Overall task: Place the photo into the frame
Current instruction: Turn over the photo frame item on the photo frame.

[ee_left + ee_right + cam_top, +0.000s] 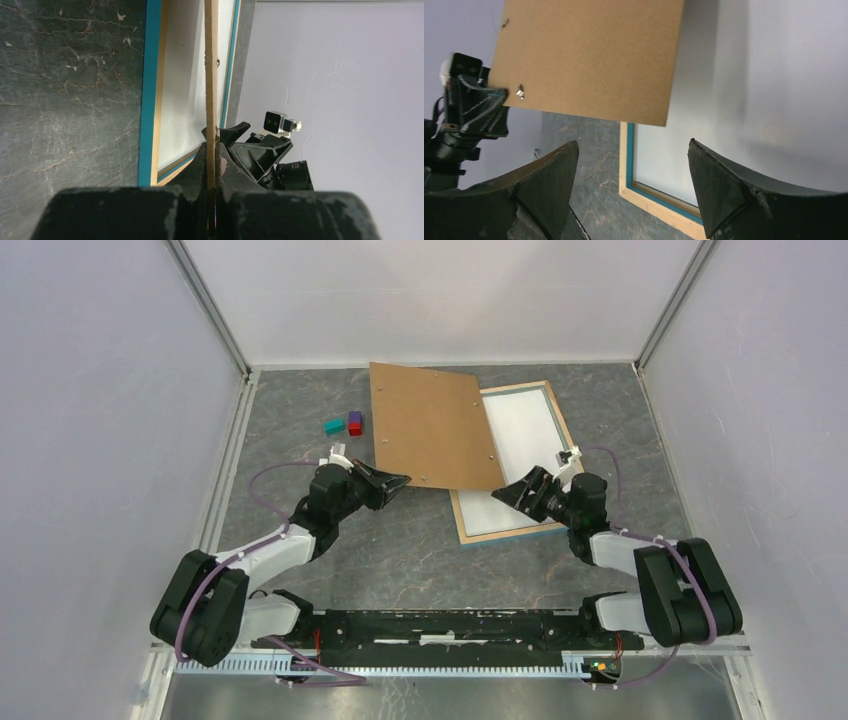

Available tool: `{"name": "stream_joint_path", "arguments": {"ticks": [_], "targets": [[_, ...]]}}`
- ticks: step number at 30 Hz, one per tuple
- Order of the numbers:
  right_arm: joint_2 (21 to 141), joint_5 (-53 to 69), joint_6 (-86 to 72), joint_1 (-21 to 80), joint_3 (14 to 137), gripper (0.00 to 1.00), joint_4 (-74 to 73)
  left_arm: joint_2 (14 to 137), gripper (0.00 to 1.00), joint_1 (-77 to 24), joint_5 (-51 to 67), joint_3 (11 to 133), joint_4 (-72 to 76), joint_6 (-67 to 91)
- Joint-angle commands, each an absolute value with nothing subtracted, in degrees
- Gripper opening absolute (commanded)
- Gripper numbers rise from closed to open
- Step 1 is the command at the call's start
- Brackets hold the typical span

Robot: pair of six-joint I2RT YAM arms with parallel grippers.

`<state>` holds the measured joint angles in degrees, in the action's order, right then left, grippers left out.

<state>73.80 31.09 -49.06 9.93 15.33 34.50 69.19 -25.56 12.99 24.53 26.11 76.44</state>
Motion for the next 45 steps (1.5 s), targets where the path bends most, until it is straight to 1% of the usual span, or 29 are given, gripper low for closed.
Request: {"name": "stream_joint_path", "arguments": {"ticks": [1, 4, 7, 9, 10, 13, 16, 24, 30, 33, 34, 35, 36, 37, 38, 39, 42, 43, 45], "targets": [[78.24, 35.33, -55.48, 9.60, 15.50, 0.83, 52.43, 71.19, 0.02, -25.77, 17.97, 23.65, 33.69, 80.04], [82.85, 34.41, -62.95, 9.62, 12.97, 0.73, 67.95, 72.00, 0.02, -25.83, 18.33, 22.85, 34.38, 81.82], [87.70, 30.10, -71.96, 9.59, 9.66, 0.69, 83.88, 72.60, 0.02, -25.84, 19.36, 23.11, 34.45, 82.05], [91.89, 28.40, -76.70, 9.71, 8.82, 0.64, 92.41, 72.55, 0.02, -25.84, 19.38, 23.20, 34.23, 81.92], [94.50, 28.02, -78.98, 9.88, 8.88, 0.61, 96.43, 72.60, 0.02, -25.84, 19.42, 23.20, 34.08, 81.88], [100.11, 27.36, -84.23, 9.93, 9.75, 0.57, 105.54, 72.77, 0.02, -25.96, 19.42, 22.74, 33.96, 81.89], [102.68, 26.29, -85.49, 10.40, 10.96, 0.53, 106.48, 72.80, 0.02, -26.02, 19.42, 21.92, 34.17, 82.22], [100.60, 19.95, -81.36, 12.80, 12.72, 0.49, 98.09, 72.67, 0.02, -27.16, 20.36, 21.71, 33.87, 82.50], [99.41, 14.20, -81.26, 14.17, 12.42, 0.34, 96.99, 71.61, 0.02, -28.00, 21.25, 21.97, 33.04, 82.36], [96.95, 11.55, -79.29, 14.64, 12.20, 0.29, 93.29, 69.90, 0.02, -28.21, 21.35, 21.67, 31.17, 81.70], [96.06, 10.40, -79.40, 14.96, 11.57, 0.24, 91.89, 69.00, 0.02, -28.19, 21.33, 21.41, 30.31, 81.50], [95.00, 8.78, -79.67, 15.18, 10.31, 0.06, 92.58, 67.90, 0.02, -28.20, 21.28, 21.28, 29.36, 81.12], [93.94, 7.60, -79.51, 15.26, 9.11, 0.00, 93.81, 66.98, 0.02, -28.20, 21.27, 21.25, 27.81, 80.70], [92.16, 6.67, -78.83, 15.20, 7.83, 0.00, 93.98, 65.89, 0.04, -28.18, 21.32, 21.31, 26.19, 80.05], [90.12, 6.01, -78.06, 15.20, 7.07, 0.00, 92.59, 64.89, 0.10, -28.15, 21.39, 21.43, 23.85, 79.42], [87.67, 5.21, -76.86, 15.11, 6.33, 0.00, 90.55, 63.53, 0.19, -28.18, 21.36, 21.57, 21.63, 78.51], [81.47, 4.76, -72.91, 14.48, 5.48, 0.00, 84.29, 59.23, 0.62, -28.02, 20.26, 21.86, 13.65, 75.61], [80.18, 5.03, -71.91, 14.22, 5.26, 0.00, 82.60, 57.67, 0.72, -28.03, 19.75, 21.93, 10.57, 74.59], [78.49, 6.54, -70.23, 13.11, 4.76, 0.00, 82.04, 54.47, 0.86, -27.98, 18.61, 21.95, 5.14, 72.66]]}}
